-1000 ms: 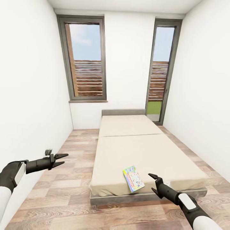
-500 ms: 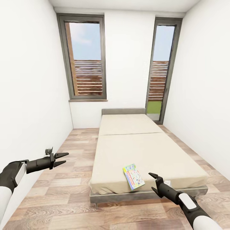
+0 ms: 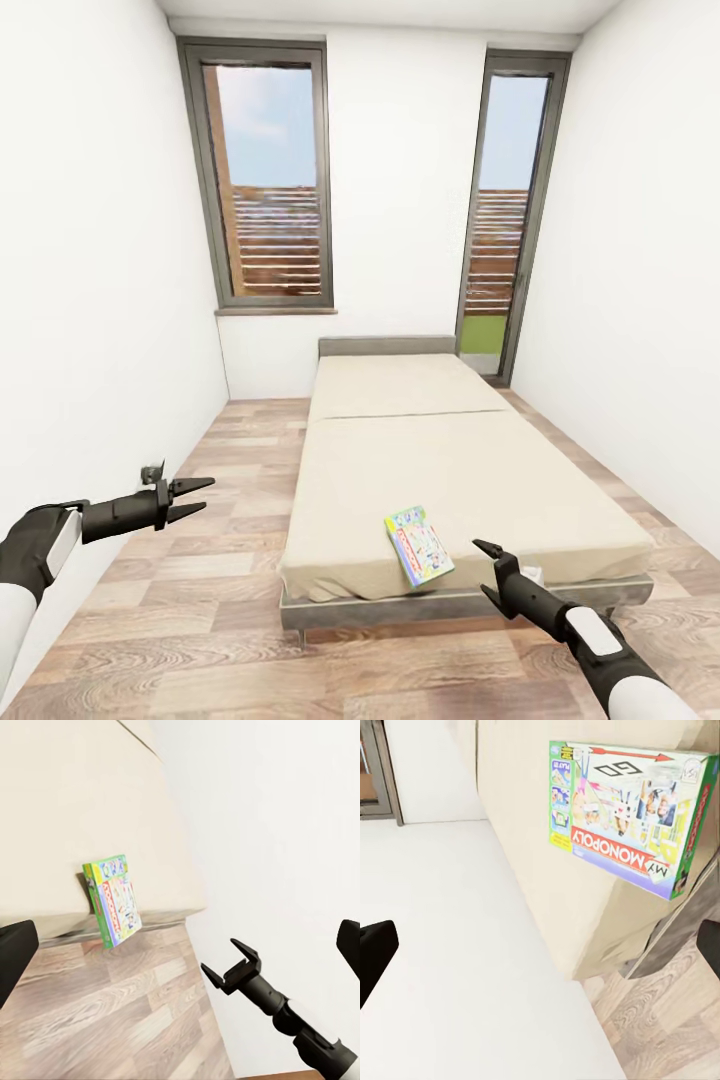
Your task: Put all the toys in the child's room - the three board games (two on the bed and one on the table), the two jigsaw puzzles on the table, and the tennis ball on the table - inside the toy box on the table in the child's room.
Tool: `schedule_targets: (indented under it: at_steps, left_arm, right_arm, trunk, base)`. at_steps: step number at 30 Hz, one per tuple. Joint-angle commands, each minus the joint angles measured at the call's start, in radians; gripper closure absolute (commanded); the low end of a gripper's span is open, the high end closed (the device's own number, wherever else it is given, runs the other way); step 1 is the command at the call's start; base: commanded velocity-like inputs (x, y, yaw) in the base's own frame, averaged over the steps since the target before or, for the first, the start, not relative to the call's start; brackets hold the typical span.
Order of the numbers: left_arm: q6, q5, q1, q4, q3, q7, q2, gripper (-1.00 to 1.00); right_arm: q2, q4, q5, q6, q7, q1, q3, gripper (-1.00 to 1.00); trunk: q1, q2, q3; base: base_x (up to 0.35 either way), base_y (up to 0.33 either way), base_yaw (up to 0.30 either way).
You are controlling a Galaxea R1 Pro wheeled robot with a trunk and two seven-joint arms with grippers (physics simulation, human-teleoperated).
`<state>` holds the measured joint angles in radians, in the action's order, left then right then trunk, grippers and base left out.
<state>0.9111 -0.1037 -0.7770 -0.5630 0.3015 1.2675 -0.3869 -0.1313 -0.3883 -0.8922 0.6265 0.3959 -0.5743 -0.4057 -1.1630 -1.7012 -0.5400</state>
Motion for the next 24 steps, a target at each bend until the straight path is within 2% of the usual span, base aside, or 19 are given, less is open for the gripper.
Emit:
schedule_targets:
  at_steps: [1,6,11,24]
  left_arm:
    - [0.008,-0.002,-0.001,0.0,0.001,0.002,0.0,-1.0]
    - [0.009,-0.003,-0.001,0.001,0.002,0.003,-0.001,-1.0]
    - [0.009,-0.003,-0.001,0.0,0.002,0.007,-0.004,-1.0]
    - [0.011,-0.001,-0.001,0.0,0.002,0.063,-0.009,-1.0]
  right_arm:
    - [-0.002,0.003,0.0,0.008,0.0,-0.001,-0.015,-1.0]
    - [-0.026,0.023,0.0,0.007,0.0,-0.001,-0.044,-1.0]
    - [-0.038,0.035,-0.002,0.01,0.003,-0.002,-0.054,-1.0]
    - [-0.031,0.041,-0.026,0.012,0.01,-0.003,-0.061,-1.0]
  trunk:
    - [-0.004,-0.008,-0.004]
    - [-0.023,-0.043,-0.02]
    - [-0.042,-0.078,-0.036]
    - [-0.092,-0.169,-0.076]
  base:
    - [0.0,0.0,0.0]
    - [0.0,0.0,0.0]
    - [0.0,0.0,0.0]
    - [0.0,0.0,0.0]
